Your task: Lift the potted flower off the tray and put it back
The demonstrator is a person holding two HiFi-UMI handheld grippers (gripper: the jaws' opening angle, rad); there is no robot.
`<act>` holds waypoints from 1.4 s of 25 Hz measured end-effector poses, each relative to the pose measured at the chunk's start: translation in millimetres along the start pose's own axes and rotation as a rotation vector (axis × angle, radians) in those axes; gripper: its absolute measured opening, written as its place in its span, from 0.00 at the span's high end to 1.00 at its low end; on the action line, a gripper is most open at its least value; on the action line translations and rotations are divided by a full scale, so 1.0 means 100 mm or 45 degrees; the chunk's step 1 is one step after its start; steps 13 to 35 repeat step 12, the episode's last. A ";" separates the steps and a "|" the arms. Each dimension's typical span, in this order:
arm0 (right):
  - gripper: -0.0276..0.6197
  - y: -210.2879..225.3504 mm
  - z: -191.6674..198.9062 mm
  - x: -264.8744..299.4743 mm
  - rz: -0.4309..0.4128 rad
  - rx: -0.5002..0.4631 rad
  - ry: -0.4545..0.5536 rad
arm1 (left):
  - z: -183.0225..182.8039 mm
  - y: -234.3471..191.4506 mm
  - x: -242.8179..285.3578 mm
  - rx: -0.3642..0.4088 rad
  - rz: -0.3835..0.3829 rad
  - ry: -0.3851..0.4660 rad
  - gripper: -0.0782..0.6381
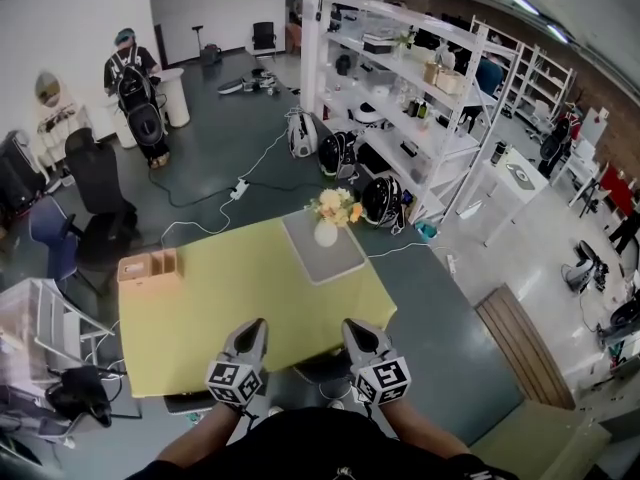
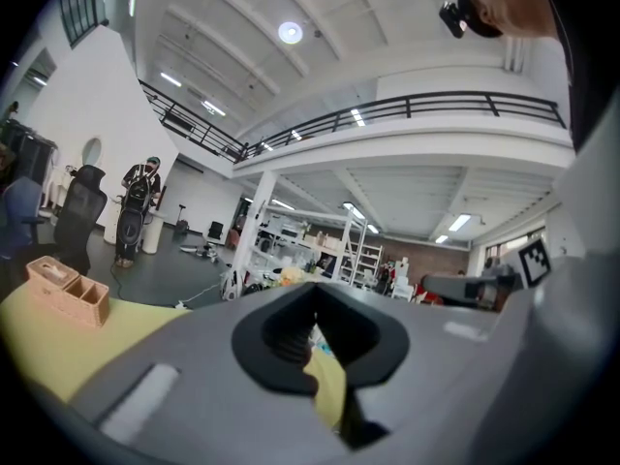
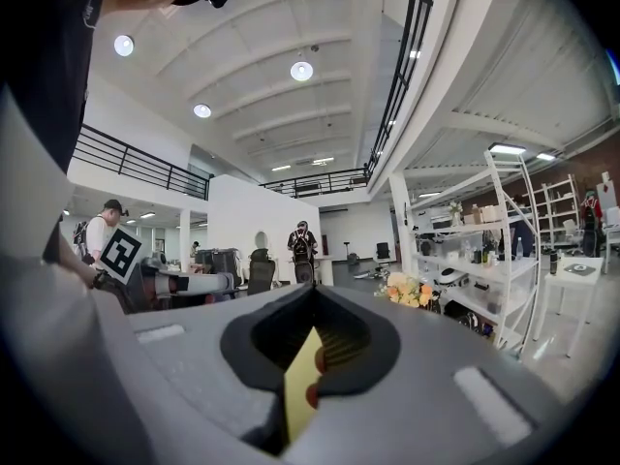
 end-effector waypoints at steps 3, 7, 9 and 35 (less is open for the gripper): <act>0.95 0.00 0.01 0.04 -0.001 0.002 -0.004 | 0.00 -0.04 0.01 -0.002 -0.002 0.000 0.88; 0.95 0.01 0.00 0.09 -0.003 0.002 -0.008 | -0.01 -0.07 0.02 -0.006 -0.008 -0.002 0.88; 0.95 0.01 -0.01 0.10 -0.004 0.001 -0.010 | -0.02 -0.08 0.03 -0.008 -0.012 -0.002 0.88; 0.95 0.00 0.00 0.11 -0.007 0.002 -0.014 | -0.02 -0.09 0.03 -0.013 -0.014 -0.001 0.88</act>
Point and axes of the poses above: the fingertips, and each gripper's own axes: x forward along the fingers, y to its right, z out of its underside, the point moved 1 cm from there along -x, backward along the fingers, and after that the axes turned 9 degrees about -y, right-handed, at the moved point
